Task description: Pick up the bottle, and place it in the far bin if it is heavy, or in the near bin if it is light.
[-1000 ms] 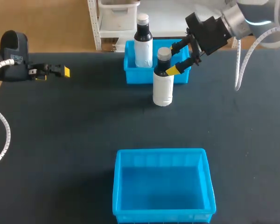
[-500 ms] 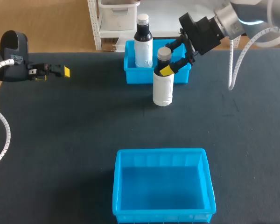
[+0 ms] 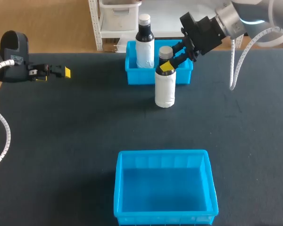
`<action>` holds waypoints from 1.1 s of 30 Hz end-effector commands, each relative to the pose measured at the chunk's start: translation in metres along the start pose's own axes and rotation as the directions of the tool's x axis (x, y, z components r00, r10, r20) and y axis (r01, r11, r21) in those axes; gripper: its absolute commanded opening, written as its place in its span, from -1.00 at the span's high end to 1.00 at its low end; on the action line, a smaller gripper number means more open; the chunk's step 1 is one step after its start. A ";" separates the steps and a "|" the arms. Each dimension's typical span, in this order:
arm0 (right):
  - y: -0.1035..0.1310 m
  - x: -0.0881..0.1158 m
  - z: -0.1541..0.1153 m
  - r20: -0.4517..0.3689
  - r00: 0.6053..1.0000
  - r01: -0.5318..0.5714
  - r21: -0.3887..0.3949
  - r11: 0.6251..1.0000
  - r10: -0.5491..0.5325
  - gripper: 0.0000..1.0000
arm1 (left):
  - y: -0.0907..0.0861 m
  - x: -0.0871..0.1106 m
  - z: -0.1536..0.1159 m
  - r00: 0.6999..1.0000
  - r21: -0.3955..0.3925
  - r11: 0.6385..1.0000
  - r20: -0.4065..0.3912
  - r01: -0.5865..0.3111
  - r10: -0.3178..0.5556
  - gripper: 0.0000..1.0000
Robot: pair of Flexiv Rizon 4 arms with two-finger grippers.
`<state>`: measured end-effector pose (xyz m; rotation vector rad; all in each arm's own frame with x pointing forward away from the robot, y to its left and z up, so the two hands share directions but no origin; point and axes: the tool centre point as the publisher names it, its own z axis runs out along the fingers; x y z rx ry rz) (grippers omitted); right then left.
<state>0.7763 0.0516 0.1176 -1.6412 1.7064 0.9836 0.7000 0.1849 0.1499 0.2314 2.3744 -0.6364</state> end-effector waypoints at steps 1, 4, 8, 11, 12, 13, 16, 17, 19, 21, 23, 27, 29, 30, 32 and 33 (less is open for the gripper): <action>0.004 0.002 -0.002 0.004 1.000 -0.002 0.004 1.000 0.002 1.00 | 0.000 0.000 0.000 1.000 0.000 1.000 0.000 0.000 0.000 -1.00; 0.007 0.001 -0.008 0.006 1.000 0.000 0.013 1.000 0.000 1.00 | 0.000 0.000 0.000 1.000 0.000 1.000 0.000 0.000 0.000 -1.00; 0.011 0.000 -0.022 0.007 1.000 0.002 0.033 0.999 -0.003 1.00 | 0.000 0.000 0.000 1.000 0.000 1.000 0.000 0.000 0.000 -1.00; 0.014 -0.003 -0.035 0.006 1.000 0.006 0.051 0.999 -0.006 1.00 | 0.000 0.000 0.000 1.000 0.000 1.000 0.000 0.000 0.000 -1.00; 0.015 -0.004 -0.040 0.005 1.000 0.009 0.059 0.998 -0.009 1.00 | 0.000 0.000 0.000 1.000 0.000 1.000 0.000 0.000 0.000 -1.00; 0.016 -0.005 -0.045 0.004 1.000 0.011 0.067 0.998 -0.011 1.00 | 0.000 0.000 0.000 1.000 0.000 1.000 0.000 0.000 0.000 -1.00; 0.020 -0.005 -0.064 -0.001 1.000 0.014 0.096 0.995 -0.014 1.00 | 0.000 0.000 0.000 1.000 0.000 1.000 0.000 0.000 0.000 -1.00; 0.021 -0.005 -0.070 -0.005 1.000 0.014 0.108 0.994 -0.013 1.00 | 0.000 0.000 0.000 1.000 0.000 1.000 0.000 0.000 0.000 -1.00; 0.023 -0.003 -0.084 -0.010 1.000 0.011 0.131 0.991 -0.010 1.00 | 0.000 0.000 0.000 1.000 0.000 1.000 0.000 0.000 0.000 -1.00; 0.026 0.000 -0.099 -0.017 1.000 0.007 0.154 0.988 -0.005 1.00 | 0.000 0.000 0.000 1.000 0.000 1.000 0.000 0.000 0.000 -1.00; 0.030 0.003 -0.115 -0.022 1.000 0.000 0.178 0.984 0.004 1.00 | 0.000 0.000 0.000 1.000 0.000 1.000 0.000 0.000 0.000 -1.00; 0.037 0.012 -0.144 -0.024 0.999 -0.015 0.217 0.976 0.021 1.00 | 0.000 0.000 0.000 1.000 0.000 1.000 0.000 0.000 0.000 -1.00; 0.041 0.018 -0.161 -0.014 0.999 -0.029 0.232 0.972 0.033 1.00 | 0.000 0.000 0.000 1.000 0.000 1.000 0.000 0.000 0.000 -1.00; 0.043 0.020 -0.167 -0.013 0.999 -0.033 0.241 0.970 0.038 1.00 | 0.000 0.000 0.000 1.000 0.000 1.000 0.000 0.000 0.000 -1.00; 0.046 0.024 -0.179 -0.014 0.999 -0.040 0.259 0.965 0.046 1.00 | 0.000 0.000 0.000 1.000 0.000 1.000 0.000 0.000 0.000 -1.00; 0.049 0.026 -0.185 -0.014 0.999 -0.044 0.267 0.963 0.049 1.00 | 0.000 0.000 0.000 1.000 0.000 1.000 0.000 0.000 0.000 -1.00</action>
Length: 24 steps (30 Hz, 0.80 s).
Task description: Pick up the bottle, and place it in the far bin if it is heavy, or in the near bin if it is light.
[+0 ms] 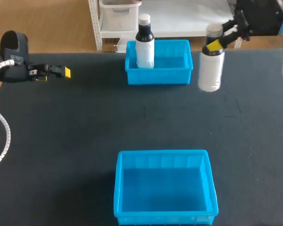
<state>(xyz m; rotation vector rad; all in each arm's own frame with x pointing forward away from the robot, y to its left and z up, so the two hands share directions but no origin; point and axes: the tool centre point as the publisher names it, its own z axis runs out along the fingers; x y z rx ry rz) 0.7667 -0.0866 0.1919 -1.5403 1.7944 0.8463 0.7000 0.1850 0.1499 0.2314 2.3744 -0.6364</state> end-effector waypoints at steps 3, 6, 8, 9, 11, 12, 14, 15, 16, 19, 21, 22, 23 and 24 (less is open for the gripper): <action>0.029 0.012 -0.050 0.005 1.000 -0.010 0.154 0.988 0.009 1.00 | 0.000 0.000 0.000 1.000 0.000 1.000 0.000 0.000 0.000 -1.00; 0.037 0.014 -0.066 -0.001 1.000 -0.010 0.171 0.985 0.010 1.00 | 0.000 0.000 0.000 1.000 0.000 1.000 0.000 0.000 0.000 -1.00; 0.043 0.015 -0.074 -0.006 1.000 -0.008 0.179 0.984 0.009 1.00 | 0.000 0.000 0.000 1.000 0.000 1.000 0.000 0.000 0.000 -1.00; 0.047 0.015 -0.078 -0.010 1.000 -0.005 0.183 0.983 0.007 1.00 | 0.000 0.000 0.000 1.000 0.000 1.000 0.000 0.000 0.000 -1.00; 0.054 0.015 -0.085 -0.016 1.000 0.001 0.186 0.983 0.002 1.00 | 0.000 0.000 0.000 1.000 0.000 1.000 0.000 0.000 0.000 -1.00; 0.059 0.015 -0.088 -0.019 1.000 0.006 0.187 0.982 -0.003 1.00 | 0.000 0.000 0.000 1.000 0.000 1.000 0.000 0.000 0.000 -1.00; 0.068 0.014 -0.094 -0.022 1.000 0.012 0.186 0.983 -0.008 1.00 | 0.000 0.000 0.000 1.000 0.000 1.000 0.000 0.000 0.000 -1.00; 0.073 0.013 -0.097 -0.020 1.000 0.017 0.184 0.983 -0.013 1.00 | 0.000 0.000 0.000 1.000 0.000 1.000 0.000 0.000 0.000 -1.00; 0.079 0.012 -0.100 -0.019 1.000 0.021 0.184 0.983 -0.018 1.00 | 0.000 0.000 0.000 1.000 0.000 1.000 0.000 0.000 0.000 -1.00; 0.096 0.009 -0.106 -0.013 0.999 0.031 0.189 0.981 -0.029 1.00 | 0.000 0.000 0.000 1.000 0.000 1.000 0.000 0.000 0.000 -1.00; 0.107 0.006 -0.108 -0.005 1.000 0.031 0.194 0.981 -0.030 1.00 | 0.000 0.000 0.000 1.000 0.000 1.000 0.000 0.000 0.000 -1.00; 0.114 0.004 -0.107 0.003 1.000 0.029 0.196 0.980 -0.030 1.00 | 0.000 0.000 0.000 1.000 0.000 1.000 0.000 0.000 0.000 -1.00; 0.119 0.002 -0.107 0.010 1.000 0.027 0.195 0.980 -0.030 1.00 | 0.000 0.000 0.000 1.000 0.000 1.000 0.000 0.000 0.000 -1.00; 0.125 0.000 -0.106 0.012 1.000 0.026 0.196 0.980 -0.029 1.00 | 0.000 0.000 0.000 1.000 0.000 1.000 0.000 0.000 0.000 -1.00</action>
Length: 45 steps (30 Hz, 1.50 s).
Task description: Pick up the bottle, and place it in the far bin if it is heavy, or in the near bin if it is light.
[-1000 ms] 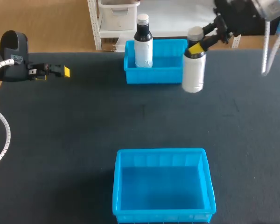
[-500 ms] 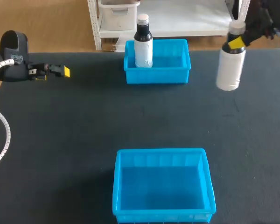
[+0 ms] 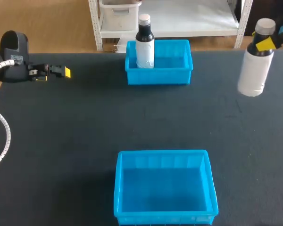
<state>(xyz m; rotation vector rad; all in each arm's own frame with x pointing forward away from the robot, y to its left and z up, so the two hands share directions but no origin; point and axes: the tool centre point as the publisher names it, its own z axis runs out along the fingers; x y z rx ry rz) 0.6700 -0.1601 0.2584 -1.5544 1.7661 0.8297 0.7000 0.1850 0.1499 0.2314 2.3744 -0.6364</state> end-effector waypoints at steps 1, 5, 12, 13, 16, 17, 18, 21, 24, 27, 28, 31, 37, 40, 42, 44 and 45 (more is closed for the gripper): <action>0.040 -0.008 -0.001 0.010 1.000 -0.002 0.190 0.982 0.000 1.00 | 0.000 0.000 0.000 1.000 0.000 1.000 0.000 0.000 0.000 -1.00; 0.068 -0.024 0.010 0.013 1.000 0.014 0.181 0.983 -0.017 1.00 | 0.000 0.000 0.000 1.000 0.000 1.000 0.000 0.000 0.000 -1.00; 0.117 -0.053 0.034 0.012 0.998 0.060 0.134 0.989 -0.063 1.00 | 0.000 0.000 0.000 1.000 0.000 1.000 0.000 0.000 0.000 -1.00; 0.124 -0.057 0.038 0.013 0.997 0.069 0.126 0.990 -0.071 1.00 | 0.000 0.000 0.000 1.000 0.000 1.000 0.000 0.000 0.000 -1.00; 0.142 -0.068 0.054 0.017 0.995 0.094 0.096 0.991 -0.096 1.00 | 0.000 0.000 0.000 1.000 0.000 1.000 0.000 0.000 0.000 -1.00; 0.148 -0.071 0.059 0.019 0.994 0.103 0.086 0.991 -0.105 1.00 | 0.000 0.000 0.000 1.000 0.000 1.000 0.000 0.000 0.000 -1.00; 0.155 -0.074 0.064 0.019 0.993 0.112 0.075 0.991 -0.114 1.00 | 0.000 0.000 0.000 1.000 0.000 1.000 0.000 0.000 0.000 -1.00; 0.172 -0.083 0.082 0.027 0.990 0.138 0.036 0.990 -0.139 1.00 | 0.000 0.000 0.000 1.000 0.000 1.000 0.000 0.000 0.000 -1.00; 0.184 -0.090 0.102 0.039 0.986 0.165 -0.012 0.986 -0.165 1.00 | 0.000 0.000 0.000 1.000 0.000 1.000 0.000 0.000 0.000 -1.00; 0.198 -0.097 0.127 0.046 0.979 0.199 -0.071 0.977 -0.197 1.00 | 0.000 0.000 0.000 1.000 0.000 1.000 0.000 0.000 0.000 -1.00; 0.203 -0.099 0.135 0.043 0.977 0.212 -0.087 0.973 -0.209 1.00 | 0.000 0.000 0.000 1.000 0.000 1.000 0.000 0.000 0.000 -1.00; 0.216 -0.105 0.159 0.041 0.969 0.247 -0.141 0.959 -0.243 1.00 | 0.000 0.000 0.000 1.000 0.000 1.000 0.000 0.000 0.000 -1.00; 0.237 -0.107 0.199 0.042 0.956 0.293 -0.224 0.929 -0.292 1.00 | 0.000 0.000 0.000 1.000 0.000 1.000 0.000 0.000 0.000 -1.00; 0.242 -0.104 0.217 0.057 0.952 0.304 -0.269 0.914 -0.300 1.00 | 0.000 0.000 0.000 1.000 0.000 1.000 0.000 0.000 0.000 -1.00; 0.246 -0.102 0.228 0.072 0.950 0.311 -0.300 0.902 -0.304 1.00 | 0.000 0.000 0.000 1.000 0.000 1.000 0.000 0.000 0.000 -1.00; 0.250 -0.100 0.238 0.082 0.947 0.320 -0.325 0.890 -0.310 1.00 | 0.000 0.000 0.000 1.000 0.000 1.000 0.000 0.000 0.000 -1.00; 0.251 -0.099 0.241 0.088 0.945 0.325 -0.335 0.884 -0.314 1.00 | 0.000 0.000 0.000 1.000 0.000 1.000 0.000 0.000 0.000 -1.00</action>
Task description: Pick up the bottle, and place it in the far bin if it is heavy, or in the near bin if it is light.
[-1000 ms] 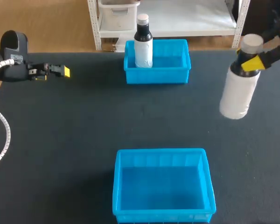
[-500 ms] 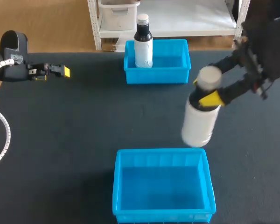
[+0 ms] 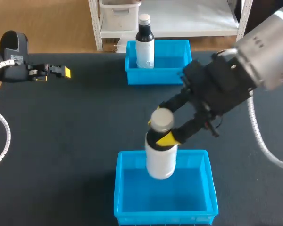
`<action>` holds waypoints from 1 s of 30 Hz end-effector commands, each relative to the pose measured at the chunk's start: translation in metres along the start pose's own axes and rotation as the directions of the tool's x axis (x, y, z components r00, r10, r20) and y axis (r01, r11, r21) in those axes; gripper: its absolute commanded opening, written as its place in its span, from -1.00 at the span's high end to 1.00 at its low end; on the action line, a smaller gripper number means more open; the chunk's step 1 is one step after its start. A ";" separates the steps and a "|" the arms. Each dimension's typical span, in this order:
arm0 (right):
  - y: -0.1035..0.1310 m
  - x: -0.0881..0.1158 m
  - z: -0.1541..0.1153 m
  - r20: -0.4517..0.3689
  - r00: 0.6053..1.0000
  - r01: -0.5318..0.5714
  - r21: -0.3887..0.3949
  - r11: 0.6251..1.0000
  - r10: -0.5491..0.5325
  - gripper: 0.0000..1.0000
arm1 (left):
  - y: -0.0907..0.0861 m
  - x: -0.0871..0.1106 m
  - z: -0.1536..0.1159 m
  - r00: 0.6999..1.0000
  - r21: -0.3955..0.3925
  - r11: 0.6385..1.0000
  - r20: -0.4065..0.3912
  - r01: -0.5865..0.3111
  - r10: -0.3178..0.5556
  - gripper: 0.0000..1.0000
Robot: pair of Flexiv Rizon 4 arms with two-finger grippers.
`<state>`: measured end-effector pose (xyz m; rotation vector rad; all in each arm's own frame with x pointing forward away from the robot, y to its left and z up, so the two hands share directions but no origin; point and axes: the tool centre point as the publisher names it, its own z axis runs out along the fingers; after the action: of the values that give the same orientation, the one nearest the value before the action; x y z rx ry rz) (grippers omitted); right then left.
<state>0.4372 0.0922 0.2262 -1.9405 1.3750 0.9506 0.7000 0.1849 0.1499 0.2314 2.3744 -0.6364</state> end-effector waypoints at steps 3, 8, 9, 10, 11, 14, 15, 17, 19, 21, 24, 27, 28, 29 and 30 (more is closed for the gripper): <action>-0.012 0.009 0.041 0.038 0.999 0.026 -0.095 0.995 -0.023 1.00 | 0.000 0.000 0.000 1.000 0.000 1.000 0.000 0.000 0.000 -1.00; -0.017 0.022 0.052 0.067 0.998 0.022 -0.117 0.993 -0.014 1.00 | 0.000 0.000 0.000 1.000 0.000 1.000 0.000 0.000 0.000 -1.00; -0.018 0.024 0.053 0.072 0.997 0.019 -0.119 0.993 -0.010 1.00 | 0.000 0.000 0.000 1.000 0.000 1.000 0.000 0.000 0.000 -1.00; -0.020 0.027 0.054 0.077 0.997 0.016 -0.121 0.992 -0.006 1.00 | 0.000 0.000 0.000 1.000 0.000 1.000 0.000 0.000 0.000 -1.00; -0.021 0.030 0.055 0.080 0.997 0.013 -0.123 0.992 -0.003 1.00 | 0.000 0.000 0.000 1.000 0.000 1.000 0.000 0.000 0.000 -1.00; -0.024 0.037 0.056 0.086 0.996 0.006 -0.127 0.992 0.005 1.00 | 0.000 0.000 0.000 1.000 0.000 1.000 0.000 0.000 0.000 -1.00; -0.025 0.040 0.056 0.088 0.996 0.003 -0.127 0.992 0.008 1.00 | 0.000 0.000 0.000 1.000 0.000 1.000 0.000 0.000 0.000 -1.00; -0.026 0.044 0.056 0.089 0.996 0.001 -0.129 0.992 0.011 1.00 | 0.000 0.000 0.000 1.000 0.000 1.000 0.000 0.000 0.000 -1.00; -0.026 0.047 0.057 0.084 0.996 -0.002 -0.131 0.991 0.013 1.00 | 0.000 0.000 0.000 1.000 0.000 1.000 0.000 0.000 0.000 -1.00; -0.026 0.051 0.059 0.065 0.998 0.001 -0.132 0.991 0.007 1.00 | 0.000 0.000 0.000 1.000 0.000 1.000 0.000 0.000 0.000 -1.00; -0.025 0.055 0.062 0.052 0.999 0.009 -0.141 0.990 -0.001 1.00 | 0.000 0.000 0.000 1.000 0.000 1.000 0.000 0.000 0.000 -1.00; -0.023 0.059 0.065 0.051 0.999 0.013 -0.154 0.988 -0.005 1.00 | 0.000 0.000 0.000 1.000 0.000 1.000 0.000 0.000 0.000 -1.00; -0.023 0.060 0.066 0.051 0.999 0.014 -0.158 0.987 -0.006 1.00 | 0.000 0.000 0.000 1.000 0.000 1.000 0.000 0.000 0.000 -1.00; -0.023 0.061 0.067 0.053 0.999 0.014 -0.163 0.987 -0.006 1.00 | 0.000 0.000 0.000 1.000 0.000 1.000 0.000 0.000 0.000 -1.00; -0.023 0.062 0.068 0.054 0.999 0.014 -0.165 0.986 -0.005 1.00 | 0.000 0.000 0.000 1.000 0.000 1.000 0.000 0.000 0.000 -1.00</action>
<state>0.4540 0.1170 0.1412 -2.0253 1.2980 1.1243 0.7000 0.1849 0.1499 0.2314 2.3744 -0.6364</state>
